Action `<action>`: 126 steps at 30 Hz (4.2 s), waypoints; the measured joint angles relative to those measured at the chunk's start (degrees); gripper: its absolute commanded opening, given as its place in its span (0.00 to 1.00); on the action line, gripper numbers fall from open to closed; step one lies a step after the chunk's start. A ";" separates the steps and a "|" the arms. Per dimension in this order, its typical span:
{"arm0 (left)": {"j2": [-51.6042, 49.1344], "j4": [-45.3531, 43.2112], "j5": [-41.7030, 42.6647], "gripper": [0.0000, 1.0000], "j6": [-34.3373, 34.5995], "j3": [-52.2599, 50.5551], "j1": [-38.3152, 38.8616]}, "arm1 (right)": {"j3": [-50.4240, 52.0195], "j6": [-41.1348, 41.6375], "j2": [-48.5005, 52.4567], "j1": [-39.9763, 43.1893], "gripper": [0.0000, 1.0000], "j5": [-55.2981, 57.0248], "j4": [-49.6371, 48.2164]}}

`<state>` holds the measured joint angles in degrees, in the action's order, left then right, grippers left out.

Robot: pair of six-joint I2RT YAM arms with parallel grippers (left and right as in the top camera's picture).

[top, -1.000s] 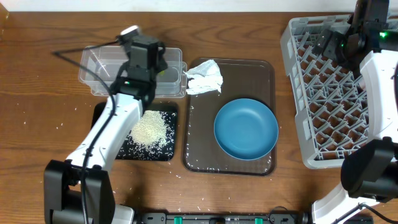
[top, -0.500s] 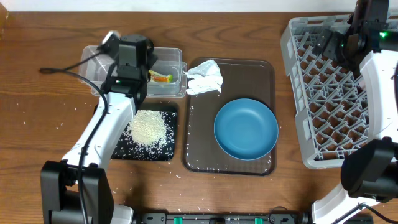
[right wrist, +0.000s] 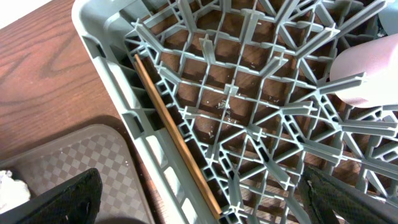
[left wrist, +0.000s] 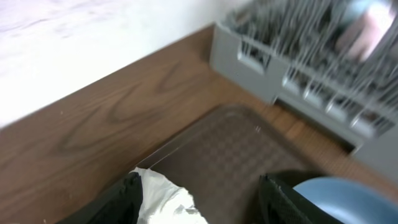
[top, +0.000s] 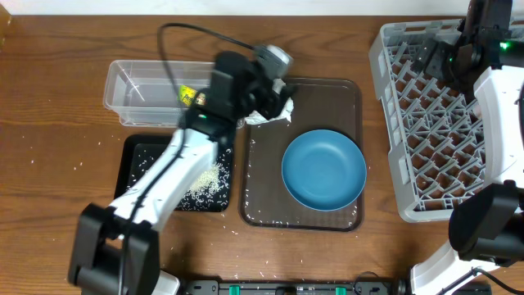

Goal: Sort waste into correct bins and load items into the dishwasher rack

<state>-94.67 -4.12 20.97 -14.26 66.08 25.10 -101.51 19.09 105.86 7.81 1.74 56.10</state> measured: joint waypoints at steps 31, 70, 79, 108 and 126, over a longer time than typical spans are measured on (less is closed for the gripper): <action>-22.23 -7.91 -20.98 0.63 -17.75 0.00 5.33 | 0.00 0.00 0.00 0.00 0.99 -0.02 0.00; -0.13 -8.33 -21.16 0.06 14.88 -0.02 -1.22 | 0.00 0.00 0.00 0.00 0.99 -0.02 0.00; 2.23 -1.68 -21.40 0.06 37.59 0.00 -14.62 | 0.00 0.00 0.00 0.00 0.99 0.00 0.00; 13.29 22.95 -21.40 0.57 51.69 -0.07 -21.35 | 0.00 0.00 0.00 0.00 0.99 -0.02 -0.07; 46.01 47.21 -21.38 0.57 44.11 -3.10 -21.35 | 0.00 0.00 0.00 0.00 0.99 -0.02 0.00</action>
<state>-48.66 43.09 -0.40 29.85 62.98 3.75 -101.51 19.09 105.86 7.81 1.72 56.10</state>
